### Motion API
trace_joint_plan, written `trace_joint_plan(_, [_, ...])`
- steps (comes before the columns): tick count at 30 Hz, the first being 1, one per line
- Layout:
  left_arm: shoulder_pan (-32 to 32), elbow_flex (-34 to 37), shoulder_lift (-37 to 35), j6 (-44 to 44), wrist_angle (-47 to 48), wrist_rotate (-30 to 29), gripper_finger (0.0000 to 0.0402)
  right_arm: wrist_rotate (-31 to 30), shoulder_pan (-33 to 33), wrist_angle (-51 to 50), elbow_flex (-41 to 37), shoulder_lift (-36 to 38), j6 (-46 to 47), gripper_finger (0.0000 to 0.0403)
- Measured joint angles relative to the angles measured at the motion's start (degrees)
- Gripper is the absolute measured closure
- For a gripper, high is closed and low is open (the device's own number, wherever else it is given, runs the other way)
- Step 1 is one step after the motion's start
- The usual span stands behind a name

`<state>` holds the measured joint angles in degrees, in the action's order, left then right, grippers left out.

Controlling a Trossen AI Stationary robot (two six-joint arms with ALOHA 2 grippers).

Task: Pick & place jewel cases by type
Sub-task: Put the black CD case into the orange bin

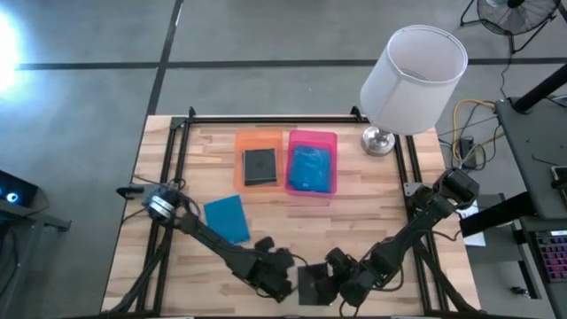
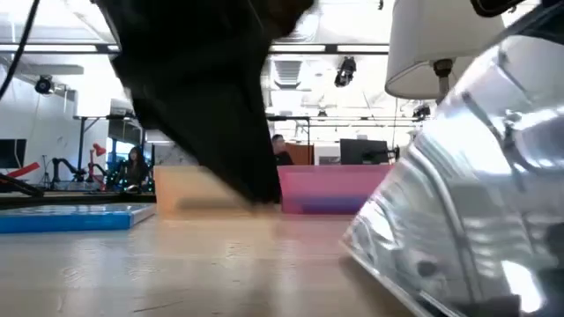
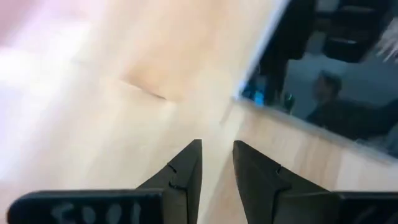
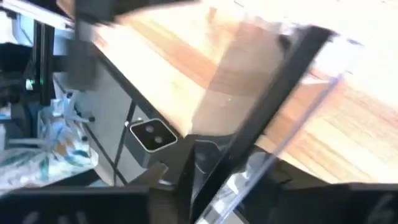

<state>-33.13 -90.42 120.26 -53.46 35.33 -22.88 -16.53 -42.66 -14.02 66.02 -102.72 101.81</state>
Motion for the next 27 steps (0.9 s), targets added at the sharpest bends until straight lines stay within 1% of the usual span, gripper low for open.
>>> trace_joint_plan(3, [-1.3,6.0,-6.4,-4.0,-1.1,-6.5,0.0328,-0.4,0.6,0.0,-0.6,0.0,1.6,0.0348])
trace_joint_plan(5, [-2.2,10.2,-10.8,-5.9,-2.6,-10.3,0.0328,-2.3,0.9,0.7,-0.9,0.0,3.0,0.0374])
trace_joint_plan(6, [-2.7,12.3,-13.3,-6.5,-3.4,-12.1,0.0328,-3.6,1.1,1.2,-1.1,0.1,3.5,0.0382])
trace_joint_plan(9, [-4.3,17.5,-21.3,-8.4,-5.2,-17.3,0.0328,-8.0,1.5,3.2,-2.0,0.5,6.4,0.0382])
trace_joint_plan(12, [-5.9,22.1,-28.9,-10.5,-5.1,-21.5,0.0328,-15.4,2.0,7.9,-3.0,1.3,7.9,0.0382])
trace_joint_plan(14, [-6.9,25.0,-33.9,-10.7,-5.1,-24.1,0.0328,-22.3,2.7,12.6,-3.3,2.1,7.9,0.0382])
trace_joint_plan(16, [-8.0,27.4,-39.1,-10.6,-5.2,-27.2,0.0328,-30.2,4.0,15.1,-3.4,2.8,7.9,0.0382])
trace_joint_plan(18, [-9.2,29.7,-44.1,-9.6,-5.2,-30.2,0.0328,-36.1,6.3,15.0,-2.8,3.0,9.2,0.0382])
trace_joint_plan(22, [-10.4,33.3,-52.9,-5.4,-4.8,-35.0,0.0328,-44.1,11.6,14.8,-0.3,1.8,14.1,0.0382])
trace_joint_plan(25, [-10.8,34.3,-59.1,1.6,-4.6,-39.1,0.0328,-46.6,16.1,14.2,2.2,-0.2,14.7,0.0382])
trace_joint_plan(27, [-10.8,34.4,-62.7,6.9,-4.6,-40.9,0.0328,-47.2,19.4,14.2,4.8,-2.2,14.6,0.0382])
